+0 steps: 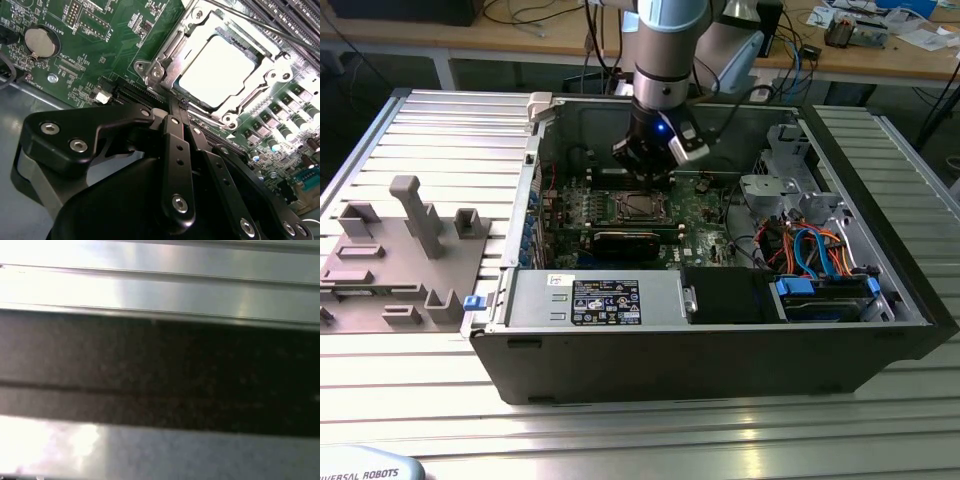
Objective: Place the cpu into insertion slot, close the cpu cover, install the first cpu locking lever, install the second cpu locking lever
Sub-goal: 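Install the first cpu locking lever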
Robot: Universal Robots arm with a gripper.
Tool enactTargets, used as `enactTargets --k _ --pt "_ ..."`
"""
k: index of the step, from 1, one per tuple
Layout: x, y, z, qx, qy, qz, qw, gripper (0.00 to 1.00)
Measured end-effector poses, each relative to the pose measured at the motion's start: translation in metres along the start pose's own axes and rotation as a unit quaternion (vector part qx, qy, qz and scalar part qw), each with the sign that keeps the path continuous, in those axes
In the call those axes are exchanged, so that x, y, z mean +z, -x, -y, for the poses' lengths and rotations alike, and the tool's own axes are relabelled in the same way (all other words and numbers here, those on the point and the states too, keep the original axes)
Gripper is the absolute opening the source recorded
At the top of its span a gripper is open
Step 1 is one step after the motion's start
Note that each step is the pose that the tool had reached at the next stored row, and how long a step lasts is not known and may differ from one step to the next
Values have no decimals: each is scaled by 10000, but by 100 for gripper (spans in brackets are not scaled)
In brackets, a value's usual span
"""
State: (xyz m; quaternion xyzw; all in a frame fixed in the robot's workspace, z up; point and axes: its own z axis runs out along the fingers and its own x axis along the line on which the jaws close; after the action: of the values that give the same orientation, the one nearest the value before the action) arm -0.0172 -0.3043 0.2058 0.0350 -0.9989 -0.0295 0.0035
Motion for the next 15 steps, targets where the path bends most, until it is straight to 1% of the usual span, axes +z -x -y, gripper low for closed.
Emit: enactTargets --k 9,13,15 --pt "9 58 12 1 -1 -10 10000 11" --pt "13 97 16 1 -1 -17 10000 11" --pt "16 129 18 2 0 -24 10000 11"
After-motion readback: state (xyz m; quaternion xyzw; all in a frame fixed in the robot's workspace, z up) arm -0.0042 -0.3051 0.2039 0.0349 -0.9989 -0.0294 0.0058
